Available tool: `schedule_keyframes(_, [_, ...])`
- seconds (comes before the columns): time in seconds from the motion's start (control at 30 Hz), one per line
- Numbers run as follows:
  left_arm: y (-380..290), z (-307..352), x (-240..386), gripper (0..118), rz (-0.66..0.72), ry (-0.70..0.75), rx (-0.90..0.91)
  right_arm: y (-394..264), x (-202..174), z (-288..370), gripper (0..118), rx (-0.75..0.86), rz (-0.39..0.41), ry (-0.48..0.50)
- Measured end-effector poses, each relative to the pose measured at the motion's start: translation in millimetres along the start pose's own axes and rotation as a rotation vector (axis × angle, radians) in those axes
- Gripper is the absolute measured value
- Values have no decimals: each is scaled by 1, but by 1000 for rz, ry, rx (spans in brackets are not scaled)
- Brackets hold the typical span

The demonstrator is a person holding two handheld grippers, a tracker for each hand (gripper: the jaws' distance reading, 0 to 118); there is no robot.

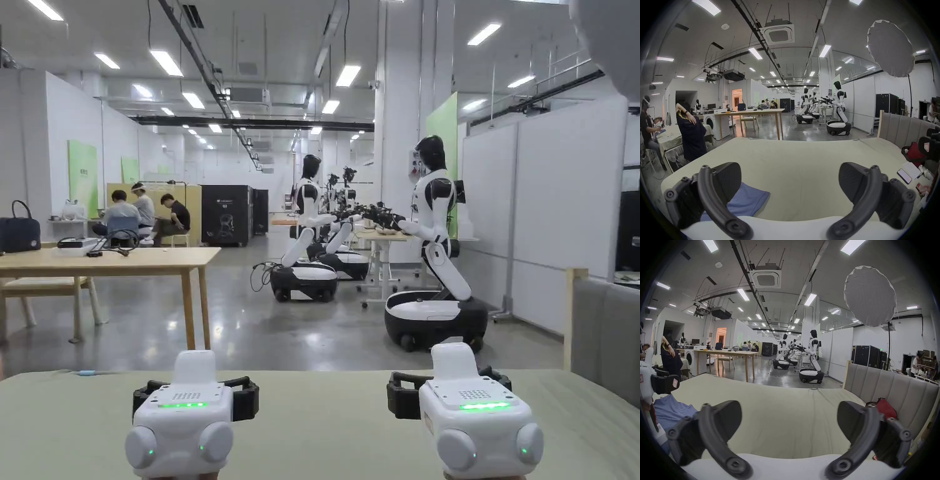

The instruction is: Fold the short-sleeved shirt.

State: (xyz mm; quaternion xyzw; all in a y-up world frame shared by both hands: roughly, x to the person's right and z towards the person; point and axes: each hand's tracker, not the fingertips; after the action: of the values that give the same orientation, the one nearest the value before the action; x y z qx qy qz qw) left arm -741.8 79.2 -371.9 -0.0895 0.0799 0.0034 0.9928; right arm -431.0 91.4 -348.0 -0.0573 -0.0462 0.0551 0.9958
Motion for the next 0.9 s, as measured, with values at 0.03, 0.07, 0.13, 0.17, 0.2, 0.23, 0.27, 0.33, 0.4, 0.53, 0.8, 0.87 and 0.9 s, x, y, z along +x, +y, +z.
schedule_keyframes(0.03, [0,1,0,113,-11,15,-1,0,0,2,108,0,-13,6])
schedule_keyframes(0.07, [0,4,0,102,-26,21,9,1,0,2,83,-2,-20,0])
schedule_keyframes(0.13, [0,4,2,4,-48,7,16,0,2,-5,0,-52,-26,-19])
schedule_keyframes(0.17, [-1,2,4,0,-58,20,35,-1,-1,-5,0,-62,-32,-29])
schedule_keyframes(0.2, [-3,1,4,0,-26,1,39,-2,0,-6,0,-74,-39,21])
schedule_keyframes(0.23, [-4,0,3,0,-21,-22,46,-4,3,-8,0,-67,-45,17])
schedule_keyframes(0.27, [-5,-2,6,0,-24,-21,42,-6,2,-7,0,-63,-36,-10])
schedule_keyframes(0.33, [-2,5,9,0,-53,-21,43,-7,3,-7,0,-57,-22,-23])
schedule_keyframes(0.4, [-2,3,14,0,-99,-25,50,-8,8,-7,0,-70,-23,-24])
schedule_keyframes(0.53, [0,13,15,0,-117,-26,66,-9,16,-7,0,-77,-40,-24])
schedule_keyframes(0.8, [-6,22,-43,0,-101,67,56,-2,-38,-3,0,-31,31,89])
schedule_keyframes(0.87, [-10,33,-71,0,-91,122,42,0,-70,-3,0,-5,63,156])
schedule_keyframes(0.9, [-11,38,-88,0,-78,152,33,0,-88,-1,0,2,75,188])
